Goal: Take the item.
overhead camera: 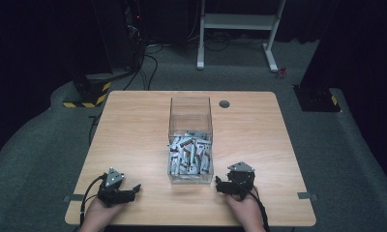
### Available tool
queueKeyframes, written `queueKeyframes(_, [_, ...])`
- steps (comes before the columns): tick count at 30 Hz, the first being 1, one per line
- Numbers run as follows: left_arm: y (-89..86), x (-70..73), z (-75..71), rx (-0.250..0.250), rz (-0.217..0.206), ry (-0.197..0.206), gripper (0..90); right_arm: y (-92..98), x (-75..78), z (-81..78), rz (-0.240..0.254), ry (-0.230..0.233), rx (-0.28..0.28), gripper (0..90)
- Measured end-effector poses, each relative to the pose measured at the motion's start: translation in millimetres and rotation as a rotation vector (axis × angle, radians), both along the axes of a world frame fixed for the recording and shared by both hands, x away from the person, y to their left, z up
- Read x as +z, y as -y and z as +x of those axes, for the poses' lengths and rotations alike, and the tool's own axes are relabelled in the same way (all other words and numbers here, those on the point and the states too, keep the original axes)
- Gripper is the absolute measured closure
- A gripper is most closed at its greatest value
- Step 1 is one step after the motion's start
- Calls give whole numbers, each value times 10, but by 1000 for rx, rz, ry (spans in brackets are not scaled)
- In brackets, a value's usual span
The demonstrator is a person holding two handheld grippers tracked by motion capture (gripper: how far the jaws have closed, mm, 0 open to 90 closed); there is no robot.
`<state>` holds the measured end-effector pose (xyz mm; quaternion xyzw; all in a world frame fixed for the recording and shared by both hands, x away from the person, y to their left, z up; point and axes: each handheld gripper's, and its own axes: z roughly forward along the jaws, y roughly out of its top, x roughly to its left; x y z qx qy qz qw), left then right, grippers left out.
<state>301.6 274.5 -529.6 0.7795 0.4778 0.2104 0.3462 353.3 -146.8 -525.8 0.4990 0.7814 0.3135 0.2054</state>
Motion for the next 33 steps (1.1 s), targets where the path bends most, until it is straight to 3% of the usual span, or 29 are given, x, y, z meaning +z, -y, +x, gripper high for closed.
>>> queueKeyframes(33, [-2,1,1,-1,1,0,178,53,25,-54,1,8,29,84])
